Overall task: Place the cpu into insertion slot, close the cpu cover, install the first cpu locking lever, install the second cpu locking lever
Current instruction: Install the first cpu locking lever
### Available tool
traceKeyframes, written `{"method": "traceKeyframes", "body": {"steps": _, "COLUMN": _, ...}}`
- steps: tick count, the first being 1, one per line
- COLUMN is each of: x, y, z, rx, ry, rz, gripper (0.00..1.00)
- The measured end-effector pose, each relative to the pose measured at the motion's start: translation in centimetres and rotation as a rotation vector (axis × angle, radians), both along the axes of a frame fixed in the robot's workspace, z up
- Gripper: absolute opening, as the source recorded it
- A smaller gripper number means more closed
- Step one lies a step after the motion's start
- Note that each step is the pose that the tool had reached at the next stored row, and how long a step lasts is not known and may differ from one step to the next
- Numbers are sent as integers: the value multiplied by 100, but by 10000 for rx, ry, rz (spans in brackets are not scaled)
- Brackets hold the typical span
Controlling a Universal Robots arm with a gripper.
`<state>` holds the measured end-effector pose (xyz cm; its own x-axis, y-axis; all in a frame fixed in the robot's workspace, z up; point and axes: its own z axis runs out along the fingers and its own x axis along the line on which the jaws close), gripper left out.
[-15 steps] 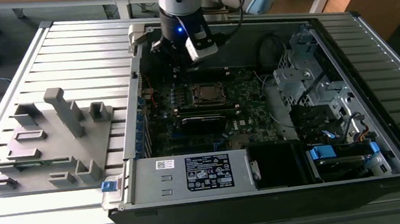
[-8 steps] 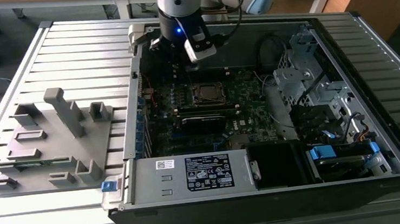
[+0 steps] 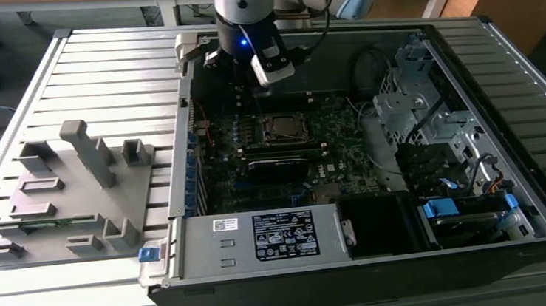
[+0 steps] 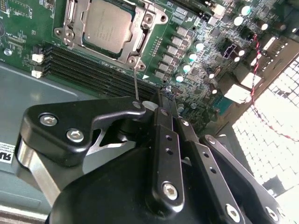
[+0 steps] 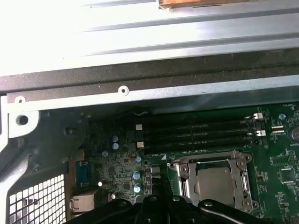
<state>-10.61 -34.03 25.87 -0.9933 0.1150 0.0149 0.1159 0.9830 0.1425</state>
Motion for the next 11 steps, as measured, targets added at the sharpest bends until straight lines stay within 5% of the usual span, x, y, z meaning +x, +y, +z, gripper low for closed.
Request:
{"method": "traceKeyframes", "body": {"steps": 4, "x": -3, "y": 0, "z": -10, "rx": 88, "ry": -1, "rz": -1, "gripper": 11}}
{"method": "traceKeyframes", "body": {"steps": 8, "x": -7, "y": 0, "z": -14, "rx": 377, "ry": -1, "rz": -1, "gripper": 11}}
{"method": "traceKeyframes", "body": {"steps": 11, "x": -9, "y": 1, "z": -19, "rx": 422, "ry": -1, "rz": -1, "gripper": 11}}
